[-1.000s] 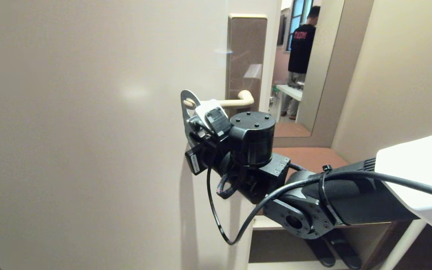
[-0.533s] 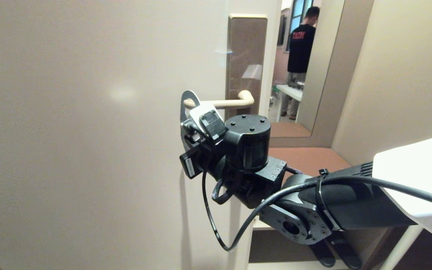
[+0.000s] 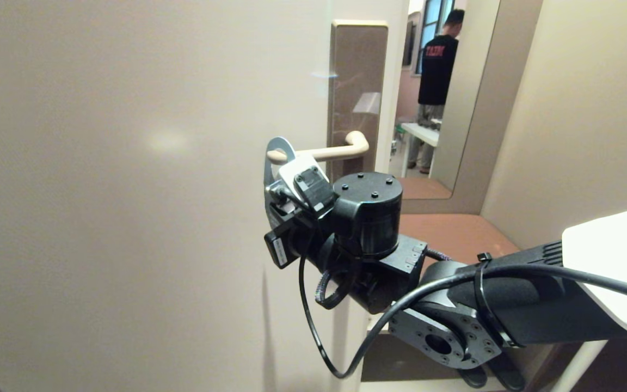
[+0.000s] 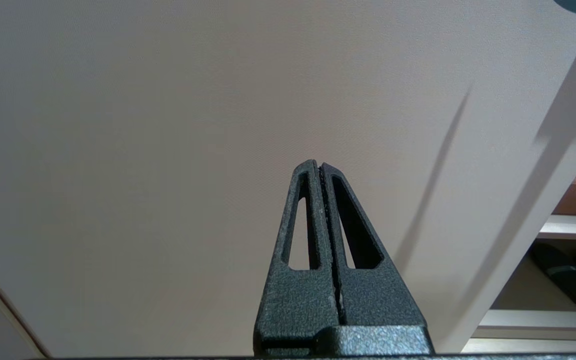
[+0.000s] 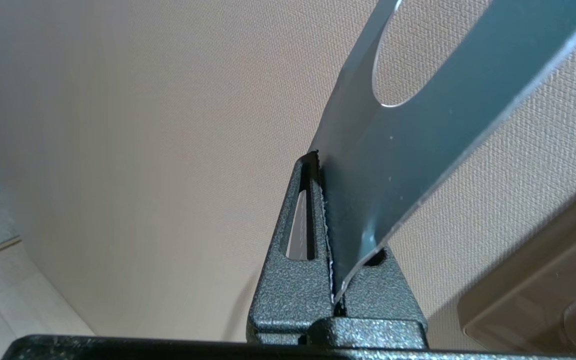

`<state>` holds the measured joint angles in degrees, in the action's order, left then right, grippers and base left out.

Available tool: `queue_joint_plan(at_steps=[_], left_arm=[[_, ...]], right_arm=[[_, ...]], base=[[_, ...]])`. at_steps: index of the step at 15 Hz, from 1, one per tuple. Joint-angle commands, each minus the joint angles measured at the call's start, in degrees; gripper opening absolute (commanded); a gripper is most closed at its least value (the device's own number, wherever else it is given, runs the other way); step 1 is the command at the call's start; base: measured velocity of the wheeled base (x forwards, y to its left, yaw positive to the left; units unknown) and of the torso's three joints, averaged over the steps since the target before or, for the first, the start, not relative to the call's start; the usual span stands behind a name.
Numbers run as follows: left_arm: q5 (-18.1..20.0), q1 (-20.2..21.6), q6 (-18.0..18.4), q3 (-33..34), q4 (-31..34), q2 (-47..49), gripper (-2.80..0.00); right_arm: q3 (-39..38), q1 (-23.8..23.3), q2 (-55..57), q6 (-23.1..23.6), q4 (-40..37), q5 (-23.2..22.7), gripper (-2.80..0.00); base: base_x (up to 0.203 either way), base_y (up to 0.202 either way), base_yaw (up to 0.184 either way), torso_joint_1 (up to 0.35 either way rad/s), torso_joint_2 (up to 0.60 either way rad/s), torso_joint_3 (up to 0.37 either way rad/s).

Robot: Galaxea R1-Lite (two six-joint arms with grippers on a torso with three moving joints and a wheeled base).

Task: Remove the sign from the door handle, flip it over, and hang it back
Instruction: Take down the sign

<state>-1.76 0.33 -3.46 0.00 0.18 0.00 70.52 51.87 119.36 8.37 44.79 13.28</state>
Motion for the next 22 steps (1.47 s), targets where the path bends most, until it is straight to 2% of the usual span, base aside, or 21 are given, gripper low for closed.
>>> queue_joint_plan(at_steps=[1, 6, 14, 18, 22], left_arm=[[0.00, 0.02, -0.05, 0.00, 0.02, 0.00, -2.80], [0.00, 0.02, -0.05, 0.00, 0.00, 0.00, -2.80], [0.00, 0.02, -0.05, 0.00, -0.01, 0.00, -2.80], [0.00, 0.02, -0.05, 0.00, 0.04, 0.00, -2.80], [0.00, 0.02, -0.05, 0.00, -0.01, 0.00, -2.80]], right_arm=[[-0.41, -0.02, -0.53, 0.06, 0.21, 0.08, -2.80], [0.81, -0.10, 0.09, 0.12, 0.13, 0.08, -2.80], [7.53, -0.89, 2.90, 1.29, -0.49, -0.18, -2.80], [5.01, -0.81, 1.73, 1.21, -0.49, -0.75, -2.80], [-2.90, -0.97, -3.72, 1.12, -0.49, -5.83, -2.80]], base=[[0.000, 0.000, 0.000, 0.000, 0.00, 0.000], [0.000, 0.000, 0.000, 0.000, 0.00, 0.000], [0.000, 0.000, 0.000, 0.000, 0.00, 0.000], [0.000, 0.000, 0.000, 0.000, 0.00, 0.000], [0.000, 0.000, 0.000, 0.000, 0.00, 0.000]])
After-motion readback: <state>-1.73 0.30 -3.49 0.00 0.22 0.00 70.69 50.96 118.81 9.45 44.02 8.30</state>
